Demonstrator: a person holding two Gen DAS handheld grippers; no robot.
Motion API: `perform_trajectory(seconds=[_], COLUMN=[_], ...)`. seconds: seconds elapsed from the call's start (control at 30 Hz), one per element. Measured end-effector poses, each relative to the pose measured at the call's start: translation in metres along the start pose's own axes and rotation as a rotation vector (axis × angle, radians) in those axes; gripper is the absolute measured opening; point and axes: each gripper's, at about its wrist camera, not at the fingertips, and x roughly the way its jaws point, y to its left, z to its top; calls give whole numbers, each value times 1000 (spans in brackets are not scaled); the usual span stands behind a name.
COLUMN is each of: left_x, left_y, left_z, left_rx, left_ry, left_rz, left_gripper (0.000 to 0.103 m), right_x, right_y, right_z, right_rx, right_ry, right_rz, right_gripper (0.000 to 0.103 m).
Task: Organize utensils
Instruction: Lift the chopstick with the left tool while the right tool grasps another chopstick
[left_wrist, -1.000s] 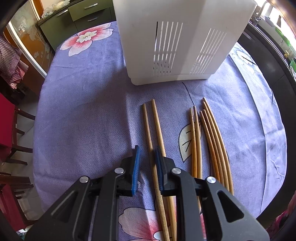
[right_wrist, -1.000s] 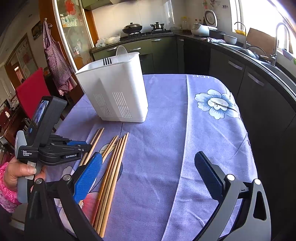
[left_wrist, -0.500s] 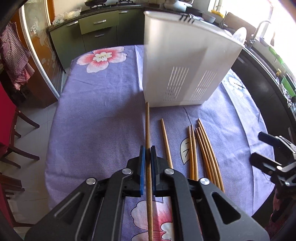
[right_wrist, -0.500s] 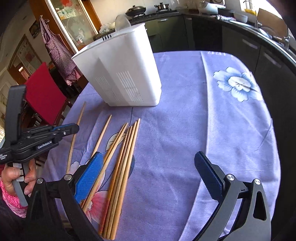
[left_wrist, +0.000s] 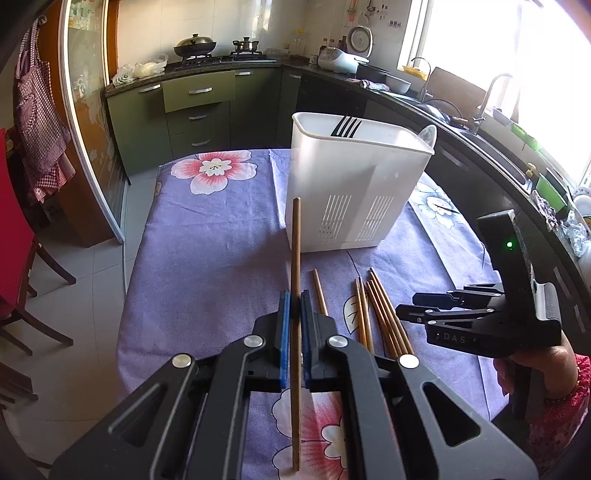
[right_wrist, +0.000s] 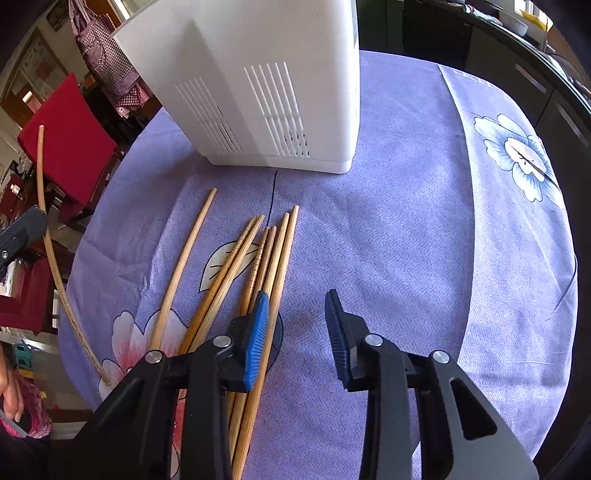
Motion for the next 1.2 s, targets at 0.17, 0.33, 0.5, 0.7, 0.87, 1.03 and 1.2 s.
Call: perform_trajectory(seconds=[0.17, 0.33, 0.5, 0.7, 0.87, 1.03, 1.2], left_x=[-3, -2, -2, 0, 0, 1, 0], left_y=[3, 4, 7, 4, 8, 7, 6], left_z=[-1, -2, -2, -3, -3, -2, -3], left_rx=[-3, -4, -5, 1, -4, 1, 7], left_ry=[-3, 2, 5, 13, 12, 17, 15], left_rz=[-8, -7, -8, -12, -8, -9, -10], left_gripper=[6, 6, 6, 6, 6, 6, 6], right_x=[5, 6, 2, 6, 2, 8, 10], right_y=[4, 14, 15, 20, 20, 25, 26], right_z=[3, -1, -5, -3, -5, -5, -2], right_rx=[-3, -20, -32, -41, -75, -90, -94], right_ry=[10, 8, 5, 9, -4, 1, -14], right_rz=[-10, -32, -72, -49, -123, -130, -128], right_gripper=[30, 30, 30, 35, 20, 20, 12])
